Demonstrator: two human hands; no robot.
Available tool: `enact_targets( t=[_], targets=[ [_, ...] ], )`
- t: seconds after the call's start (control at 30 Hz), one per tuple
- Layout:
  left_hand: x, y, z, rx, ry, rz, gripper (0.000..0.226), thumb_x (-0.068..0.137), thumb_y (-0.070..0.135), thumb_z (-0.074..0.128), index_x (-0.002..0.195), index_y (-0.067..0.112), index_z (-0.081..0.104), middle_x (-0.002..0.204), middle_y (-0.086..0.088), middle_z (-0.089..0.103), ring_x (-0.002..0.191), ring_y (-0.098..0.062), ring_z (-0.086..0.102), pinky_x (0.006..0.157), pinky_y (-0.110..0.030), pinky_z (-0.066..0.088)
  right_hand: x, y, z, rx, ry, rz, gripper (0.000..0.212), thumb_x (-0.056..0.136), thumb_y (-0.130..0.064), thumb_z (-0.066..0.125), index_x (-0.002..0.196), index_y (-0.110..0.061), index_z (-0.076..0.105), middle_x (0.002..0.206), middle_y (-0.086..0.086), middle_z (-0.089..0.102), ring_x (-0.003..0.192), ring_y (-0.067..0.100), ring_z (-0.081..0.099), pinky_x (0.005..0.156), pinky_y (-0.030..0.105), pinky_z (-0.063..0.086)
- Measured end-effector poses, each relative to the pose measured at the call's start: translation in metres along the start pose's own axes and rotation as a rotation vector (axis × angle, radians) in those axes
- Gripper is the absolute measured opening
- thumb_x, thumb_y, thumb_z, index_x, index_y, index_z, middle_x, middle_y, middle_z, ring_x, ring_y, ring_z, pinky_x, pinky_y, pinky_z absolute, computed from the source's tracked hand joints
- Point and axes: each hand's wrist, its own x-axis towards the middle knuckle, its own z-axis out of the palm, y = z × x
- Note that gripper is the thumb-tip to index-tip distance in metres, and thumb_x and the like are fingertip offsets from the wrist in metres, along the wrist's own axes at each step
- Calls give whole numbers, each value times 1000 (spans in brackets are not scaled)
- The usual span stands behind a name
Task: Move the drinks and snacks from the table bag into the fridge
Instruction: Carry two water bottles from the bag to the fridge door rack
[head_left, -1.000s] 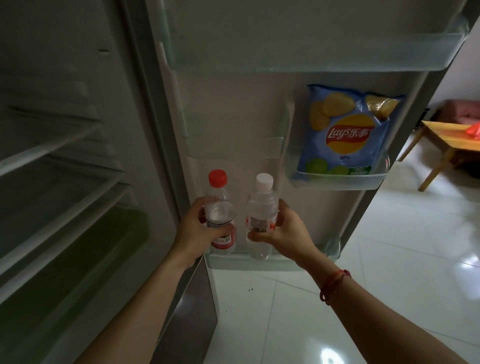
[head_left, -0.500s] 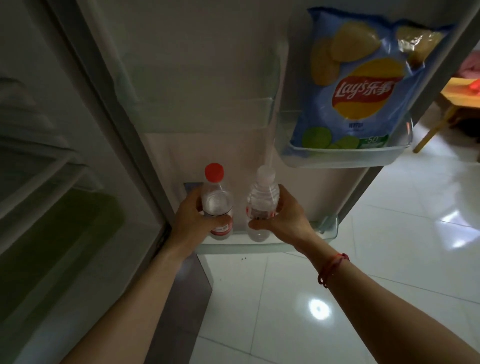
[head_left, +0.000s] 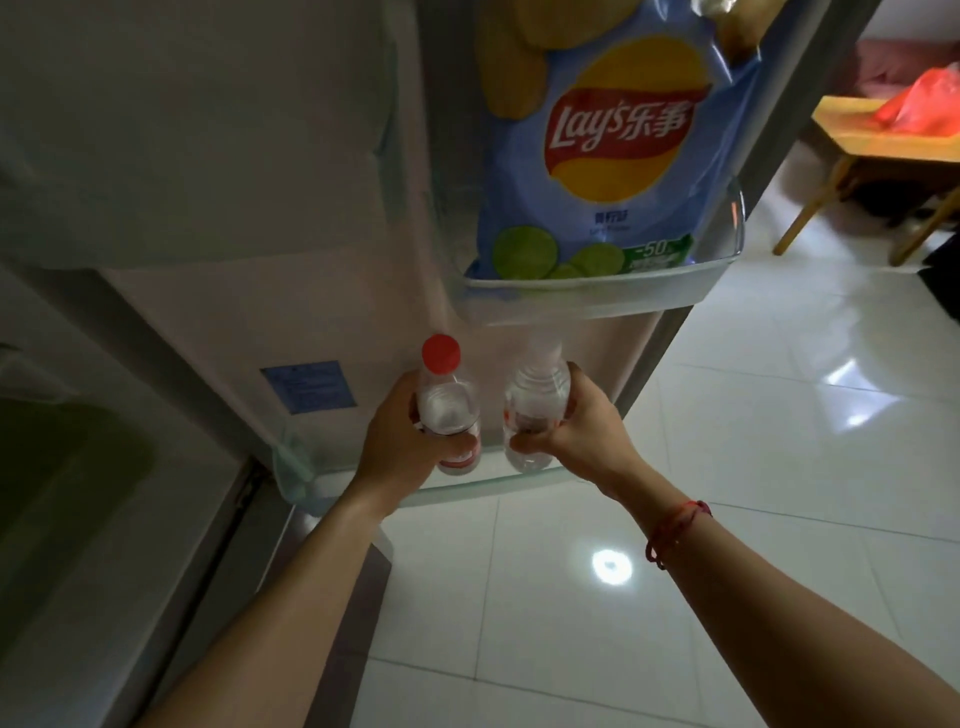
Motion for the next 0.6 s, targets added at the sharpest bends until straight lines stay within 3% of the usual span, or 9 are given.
enact_targets(
  t=[0.2, 0.6],
  targets=[
    [7, 0, 25, 1, -40, 13, 69, 57, 0, 88, 109, 34, 59, 99, 11, 70, 90, -3, 66, 77, -21, 50, 6, 17, -14, 13, 21, 31, 77, 57, -14, 95, 124, -23, 58, 113, -5, 71, 103, 18, 68, 95, 45, 57],
    [14, -14, 48, 30, -48, -19, 69, 57, 5, 89, 107, 40, 58, 99, 14, 69, 92, -6, 66, 83, -30, 55, 15, 31, -19, -52, 10, 58, 74, 61, -12, 94, 125, -17, 57, 111, -5, 65, 104, 20, 63, 93, 36, 54]
  ],
)
